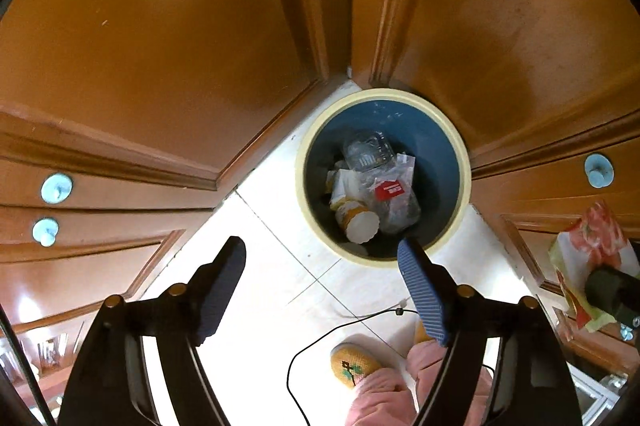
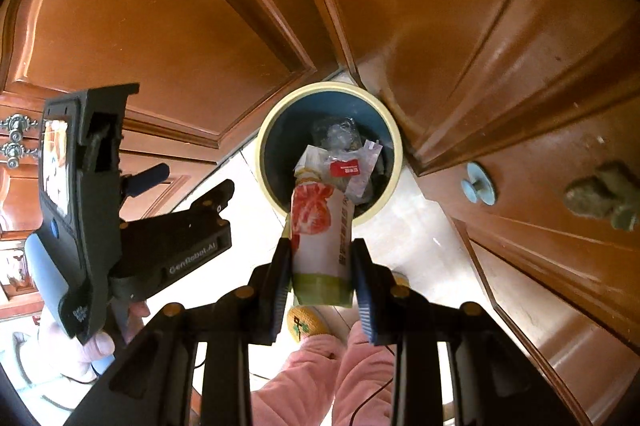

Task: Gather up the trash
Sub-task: 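Open both tools over the bin to drop the cup and packet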

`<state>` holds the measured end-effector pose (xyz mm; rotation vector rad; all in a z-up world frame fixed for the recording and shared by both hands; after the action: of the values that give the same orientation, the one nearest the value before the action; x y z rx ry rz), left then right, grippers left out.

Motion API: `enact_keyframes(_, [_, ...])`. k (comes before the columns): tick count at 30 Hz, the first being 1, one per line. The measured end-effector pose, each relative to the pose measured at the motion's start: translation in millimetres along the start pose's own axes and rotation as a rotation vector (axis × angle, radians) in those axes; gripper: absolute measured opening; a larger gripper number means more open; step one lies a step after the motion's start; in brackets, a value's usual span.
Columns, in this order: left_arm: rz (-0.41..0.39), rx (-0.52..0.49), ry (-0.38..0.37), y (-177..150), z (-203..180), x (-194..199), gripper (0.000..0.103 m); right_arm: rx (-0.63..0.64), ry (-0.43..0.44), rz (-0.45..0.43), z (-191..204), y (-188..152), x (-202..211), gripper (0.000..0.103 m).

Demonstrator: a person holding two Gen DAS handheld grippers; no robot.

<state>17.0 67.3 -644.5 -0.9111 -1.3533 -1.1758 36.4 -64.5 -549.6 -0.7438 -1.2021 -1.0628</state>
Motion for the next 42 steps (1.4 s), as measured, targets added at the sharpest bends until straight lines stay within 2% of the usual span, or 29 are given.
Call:
enact_keyframes(7, [0.028,0.08,0.021,-16,24,2,0.077,0.037,-0.011,0.007,15,9,-4,0.031])
enact_keyframes(13, [0.043,0.153,0.048,-34,47,7,0.077,0.08,-0.053,-0.032,26,25,-4,0.036])
enact_keyframes(16, [0.046,0.184,0.055,-42,58,10,0.077,0.081,-0.081,-0.077,27,36,-1,0.043])
enact_keyframes(18, [0.047,0.204,0.058,-45,63,11,0.077,0.063,-0.091,-0.106,26,41,1,0.052])
enact_keyframes(22, [0.041,0.229,0.061,-47,69,15,0.077,0.053,-0.094,-0.15,27,46,4,0.054])
enact_keyframes(35, [-0.022,0.2,0.057,-40,65,45,0.077,0.061,-0.088,-0.13,31,20,17,0.054])
enact_keyframes(42, [-0.062,0.169,0.022,-41,56,94,0.077,0.044,-0.087,-0.142,31,-3,49,0.054])
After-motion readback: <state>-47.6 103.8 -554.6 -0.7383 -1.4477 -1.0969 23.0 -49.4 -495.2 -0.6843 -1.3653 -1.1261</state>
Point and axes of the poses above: each gripper's, at about its wrist camera, not at the fingertips, and x roughly against the way its jaws point, z to its left, y to its top, the point moved 10 cm from there along -x, roughly the way its jaws point, and after that the axes turned 4 degrees about -z, right-handed, at the moved point
